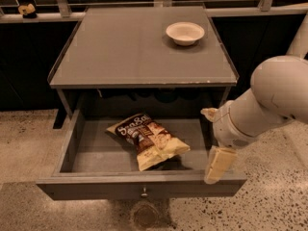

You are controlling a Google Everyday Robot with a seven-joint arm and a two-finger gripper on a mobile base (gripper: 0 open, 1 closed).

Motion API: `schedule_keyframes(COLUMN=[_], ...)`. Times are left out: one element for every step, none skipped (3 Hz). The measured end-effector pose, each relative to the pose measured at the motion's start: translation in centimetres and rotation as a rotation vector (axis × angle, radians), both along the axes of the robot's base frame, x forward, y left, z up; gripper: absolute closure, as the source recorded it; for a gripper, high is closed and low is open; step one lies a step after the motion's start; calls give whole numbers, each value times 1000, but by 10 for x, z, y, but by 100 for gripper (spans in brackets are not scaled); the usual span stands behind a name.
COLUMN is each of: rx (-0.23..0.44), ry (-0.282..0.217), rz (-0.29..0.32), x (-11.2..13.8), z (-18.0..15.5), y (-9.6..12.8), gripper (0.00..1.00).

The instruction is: Pick brown chip bag from top drawer and place on counter

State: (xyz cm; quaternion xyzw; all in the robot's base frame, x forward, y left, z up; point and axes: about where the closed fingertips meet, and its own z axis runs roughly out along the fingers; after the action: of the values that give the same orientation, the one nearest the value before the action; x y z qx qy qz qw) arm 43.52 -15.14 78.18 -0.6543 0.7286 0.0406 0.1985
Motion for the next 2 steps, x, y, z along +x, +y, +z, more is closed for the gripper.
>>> schedule_keyframes(rx=[24,38], ry=[-9,-1], rz=[21,39], x=[16,32], z=[-2,-2], y=[21,40], gripper=[0,0])
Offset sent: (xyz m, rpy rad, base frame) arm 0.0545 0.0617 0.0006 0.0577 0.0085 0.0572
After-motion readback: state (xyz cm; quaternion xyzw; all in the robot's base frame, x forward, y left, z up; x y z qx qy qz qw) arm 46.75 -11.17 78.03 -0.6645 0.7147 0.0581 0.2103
